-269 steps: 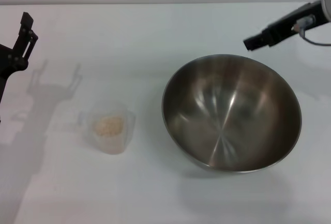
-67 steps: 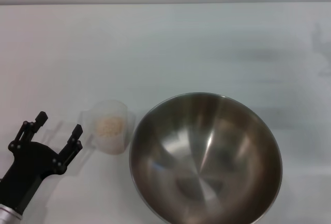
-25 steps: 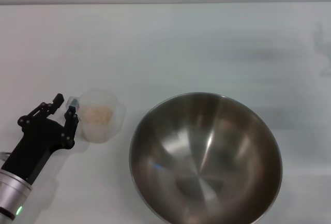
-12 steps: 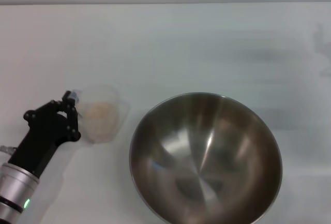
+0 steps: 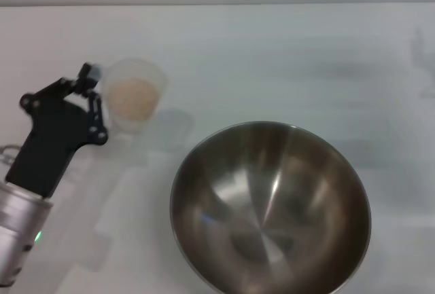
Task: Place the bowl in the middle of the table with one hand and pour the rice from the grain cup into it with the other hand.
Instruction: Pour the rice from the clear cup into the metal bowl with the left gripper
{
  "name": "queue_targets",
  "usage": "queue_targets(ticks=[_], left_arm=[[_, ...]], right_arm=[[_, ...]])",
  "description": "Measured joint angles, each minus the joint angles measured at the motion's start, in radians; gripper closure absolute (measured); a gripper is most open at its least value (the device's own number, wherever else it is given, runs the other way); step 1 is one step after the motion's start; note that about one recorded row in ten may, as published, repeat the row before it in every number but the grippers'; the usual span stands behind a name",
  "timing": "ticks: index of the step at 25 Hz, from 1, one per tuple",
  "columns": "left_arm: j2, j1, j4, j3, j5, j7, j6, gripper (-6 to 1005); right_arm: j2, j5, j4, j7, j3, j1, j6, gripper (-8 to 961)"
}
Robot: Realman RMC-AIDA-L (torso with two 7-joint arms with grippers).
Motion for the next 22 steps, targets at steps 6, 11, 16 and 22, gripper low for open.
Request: queue_targets(ticks=[6,11,16,22], left_arm=[[0.000,-0.078,-0.003,0.083,0.002,0.406,0.092,966],[0.000,-0.137,0.002,0.133,0.012,0.696,0.112,962],[0.002,-0.184,0.017,0.126,0.104,0.968,0.136,958],[0.003,-0.203,0.069,0.125,0.191,1.088,0.196,953]], right_arm=[[-0.001,0.000,0.003,-0.005,0.002,0.015,0.001,521],[-0.002,0.000,0.006,-0.007,0.002,0.028,0.007,521],[-0.004,0.000,0.008,-0.009,0.002,0.031,0.007,521],[-0.005,0.000,0.009,-0.064,0.003,0.032,0.008,521]])
